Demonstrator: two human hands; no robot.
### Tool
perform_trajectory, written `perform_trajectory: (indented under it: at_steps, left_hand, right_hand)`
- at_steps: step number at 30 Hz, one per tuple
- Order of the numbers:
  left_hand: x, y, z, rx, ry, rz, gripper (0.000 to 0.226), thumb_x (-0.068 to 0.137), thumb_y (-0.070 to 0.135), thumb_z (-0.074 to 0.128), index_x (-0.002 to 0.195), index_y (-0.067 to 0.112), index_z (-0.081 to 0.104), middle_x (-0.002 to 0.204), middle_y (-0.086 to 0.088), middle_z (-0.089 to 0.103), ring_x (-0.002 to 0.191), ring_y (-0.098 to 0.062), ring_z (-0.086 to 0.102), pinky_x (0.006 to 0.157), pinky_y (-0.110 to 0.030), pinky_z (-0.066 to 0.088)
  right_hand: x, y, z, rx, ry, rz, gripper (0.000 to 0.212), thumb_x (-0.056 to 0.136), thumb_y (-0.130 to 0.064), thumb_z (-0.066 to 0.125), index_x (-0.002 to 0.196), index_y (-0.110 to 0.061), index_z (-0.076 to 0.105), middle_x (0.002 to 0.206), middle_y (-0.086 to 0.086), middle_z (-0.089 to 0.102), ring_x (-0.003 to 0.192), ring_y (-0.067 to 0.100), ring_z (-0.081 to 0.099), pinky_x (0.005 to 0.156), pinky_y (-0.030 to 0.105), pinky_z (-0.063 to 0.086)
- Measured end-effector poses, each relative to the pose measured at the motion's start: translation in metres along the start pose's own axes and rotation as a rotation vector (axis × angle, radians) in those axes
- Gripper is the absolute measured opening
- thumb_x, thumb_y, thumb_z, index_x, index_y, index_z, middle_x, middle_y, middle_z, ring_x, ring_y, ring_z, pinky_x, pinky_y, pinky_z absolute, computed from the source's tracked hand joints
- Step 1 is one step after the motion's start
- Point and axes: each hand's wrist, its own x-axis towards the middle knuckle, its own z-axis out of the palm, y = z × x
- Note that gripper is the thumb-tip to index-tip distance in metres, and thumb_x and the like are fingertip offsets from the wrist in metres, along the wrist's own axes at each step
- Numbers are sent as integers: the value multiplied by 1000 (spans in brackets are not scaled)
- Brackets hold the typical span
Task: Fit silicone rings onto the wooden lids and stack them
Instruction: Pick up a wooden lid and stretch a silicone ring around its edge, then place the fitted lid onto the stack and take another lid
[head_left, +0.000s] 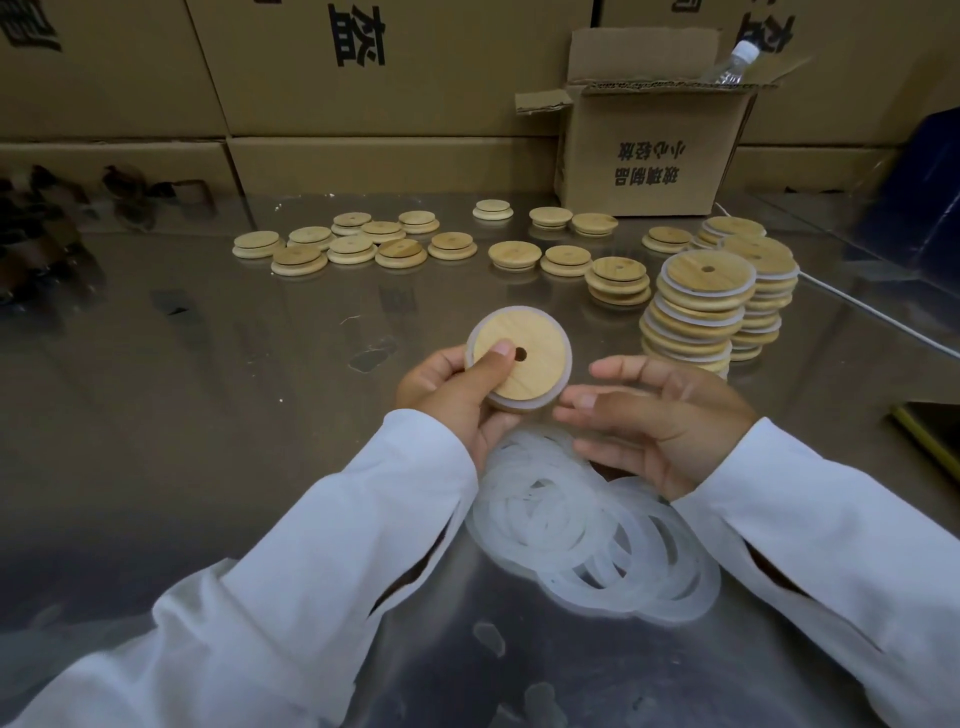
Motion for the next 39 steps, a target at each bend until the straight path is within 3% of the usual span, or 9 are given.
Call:
perform_trajectory:
  at_steps: [4,8,14,20,23,28,32,37,39]
  left_hand:
    - [2,-2,-2,195,0,145,11,78,-1,65,76,8,59,61,-1,69,59,-13,67,66,-30,57]
    - [0,-4,-3,304,-24,234,14,74,0,69,73,11,59,64,-2,70,70,-25,65,81,-43,54]
    - [-3,-9,0,397,-107,267,15,72,3,71,74,12,60,71,-6,70,68,-22,64,73,-38,53]
    - [-4,-10,-1,430,-106,253,20,67,7,78,73,13,60,78,-12,69,79,-33,65,83,-49,53]
    - [-2,-9,-1,383,-95,173,17,69,6,76,74,11,60,76,-11,69,78,-33,66,81,-47,54]
    - [0,-7,-2,296,-77,77,9,77,1,66,76,7,60,61,-2,70,59,-15,68,62,-30,58]
    - [0,-4,-2,298,-77,74,7,77,0,65,78,5,60,62,-3,70,59,-15,68,58,-28,58]
    - [6,4,-8,457,-6,211,12,76,1,68,77,10,60,72,-6,68,63,-16,66,61,-33,57]
    - [9,9,-13,583,35,324,15,74,3,71,76,15,62,69,-1,66,58,-7,64,59,-24,56]
  right_hand:
    - [-1,0,-1,10,7,-23,21,75,6,62,91,-8,59,88,11,72,79,17,70,56,25,57]
    - [-1,1,-1,-16,54,-39,19,77,7,61,88,-7,59,85,10,72,73,16,71,57,25,57]
    - [1,4,-4,-128,177,-52,20,72,9,67,78,-7,56,66,7,68,57,15,66,53,24,57]
    - [4,5,-5,-187,179,-51,23,71,10,68,75,-8,54,63,7,65,54,15,63,52,24,56]
    - [4,6,-6,-185,151,-51,24,72,11,66,78,-9,54,63,6,66,59,18,64,53,25,57]
    - [6,6,-7,-154,130,-66,24,73,10,65,81,-9,54,66,8,68,57,16,66,50,23,55]
    - [8,6,-10,-295,97,-74,24,74,6,68,83,-11,53,59,1,68,57,16,64,54,25,56]
    - [14,6,-12,-375,145,-150,19,79,1,65,80,-13,53,54,-1,61,53,16,59,52,25,53]
    - [16,6,-12,-395,158,-188,17,80,-1,64,80,-13,53,50,-3,57,49,15,58,52,27,52]
